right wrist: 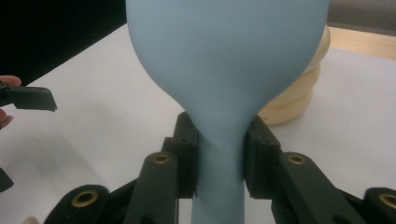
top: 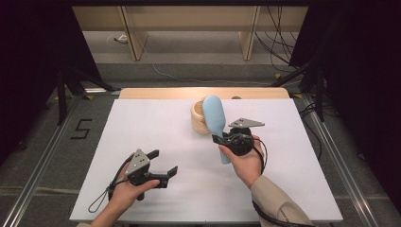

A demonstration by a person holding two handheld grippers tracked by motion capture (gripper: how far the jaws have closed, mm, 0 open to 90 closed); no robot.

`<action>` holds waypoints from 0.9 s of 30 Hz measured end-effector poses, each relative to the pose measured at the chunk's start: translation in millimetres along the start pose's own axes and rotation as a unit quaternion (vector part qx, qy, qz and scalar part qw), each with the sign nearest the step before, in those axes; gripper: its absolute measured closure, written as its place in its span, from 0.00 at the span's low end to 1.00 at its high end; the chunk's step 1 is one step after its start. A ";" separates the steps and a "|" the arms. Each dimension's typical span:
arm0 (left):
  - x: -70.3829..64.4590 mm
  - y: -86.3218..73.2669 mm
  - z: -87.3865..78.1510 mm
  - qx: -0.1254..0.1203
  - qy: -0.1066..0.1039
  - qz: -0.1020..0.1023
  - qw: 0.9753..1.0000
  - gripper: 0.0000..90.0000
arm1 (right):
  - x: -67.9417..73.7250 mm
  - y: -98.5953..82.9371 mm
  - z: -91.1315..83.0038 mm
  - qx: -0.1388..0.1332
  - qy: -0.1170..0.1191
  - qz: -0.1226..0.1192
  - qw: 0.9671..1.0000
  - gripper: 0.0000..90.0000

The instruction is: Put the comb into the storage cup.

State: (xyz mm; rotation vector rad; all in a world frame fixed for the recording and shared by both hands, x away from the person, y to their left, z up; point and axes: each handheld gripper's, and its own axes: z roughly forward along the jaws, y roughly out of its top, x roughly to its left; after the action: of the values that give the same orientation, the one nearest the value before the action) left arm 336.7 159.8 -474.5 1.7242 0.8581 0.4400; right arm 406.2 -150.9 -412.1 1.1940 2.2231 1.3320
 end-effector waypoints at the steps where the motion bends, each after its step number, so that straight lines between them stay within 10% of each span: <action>1: -1.4 1.3 2.0 0.000 0.000 0.000 1.000 0.06 | 0.7 -0.1 0.3 -0.001 0.001 0.001 1.000 0.78; 27: -47.8 23.7 59.7 0.018 -0.068 0.013 0.997 0.06 | 15.9 -1.5 5.4 -0.010 0.008 -0.002 1.000 0.78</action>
State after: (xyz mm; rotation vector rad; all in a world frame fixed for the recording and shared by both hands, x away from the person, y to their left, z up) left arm 352.5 81.8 -465.6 1.7785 0.7500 0.3226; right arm 398.9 -135.8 -413.7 1.1759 2.2165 1.3633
